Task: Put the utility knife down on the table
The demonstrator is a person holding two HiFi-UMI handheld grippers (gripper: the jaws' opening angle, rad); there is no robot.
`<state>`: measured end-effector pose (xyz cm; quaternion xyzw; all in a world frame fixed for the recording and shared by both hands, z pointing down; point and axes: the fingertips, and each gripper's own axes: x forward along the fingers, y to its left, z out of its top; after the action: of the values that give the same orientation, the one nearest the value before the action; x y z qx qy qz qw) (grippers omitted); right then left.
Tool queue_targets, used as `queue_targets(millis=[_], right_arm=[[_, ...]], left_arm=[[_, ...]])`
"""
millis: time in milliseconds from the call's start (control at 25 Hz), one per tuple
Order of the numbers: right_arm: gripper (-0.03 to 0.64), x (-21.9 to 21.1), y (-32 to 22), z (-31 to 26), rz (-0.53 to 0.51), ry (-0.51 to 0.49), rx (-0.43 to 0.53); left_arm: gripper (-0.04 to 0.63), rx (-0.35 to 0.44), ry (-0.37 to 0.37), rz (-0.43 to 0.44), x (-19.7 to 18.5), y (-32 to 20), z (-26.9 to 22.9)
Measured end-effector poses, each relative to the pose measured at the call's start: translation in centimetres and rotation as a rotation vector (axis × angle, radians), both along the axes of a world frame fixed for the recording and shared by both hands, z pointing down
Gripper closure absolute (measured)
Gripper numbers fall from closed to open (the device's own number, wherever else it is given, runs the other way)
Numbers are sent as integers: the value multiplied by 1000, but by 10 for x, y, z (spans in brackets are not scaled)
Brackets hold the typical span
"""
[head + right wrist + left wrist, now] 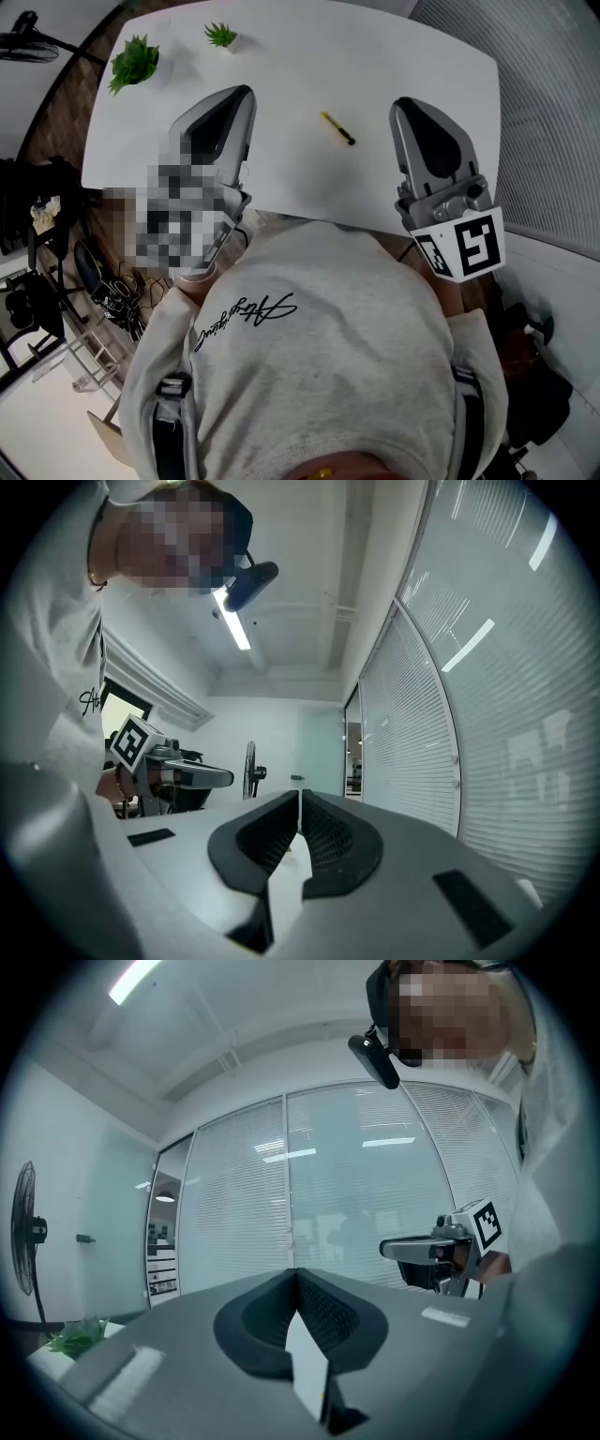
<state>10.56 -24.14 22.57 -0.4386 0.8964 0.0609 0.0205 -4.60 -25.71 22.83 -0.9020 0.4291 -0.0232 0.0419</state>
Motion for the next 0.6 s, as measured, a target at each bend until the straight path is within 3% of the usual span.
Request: queue_targets(millis=[600], right_arm=[[614,9,10,-14,-2,-59,37]], left_arm=[[609,4,-3,6,8,4,-1]])
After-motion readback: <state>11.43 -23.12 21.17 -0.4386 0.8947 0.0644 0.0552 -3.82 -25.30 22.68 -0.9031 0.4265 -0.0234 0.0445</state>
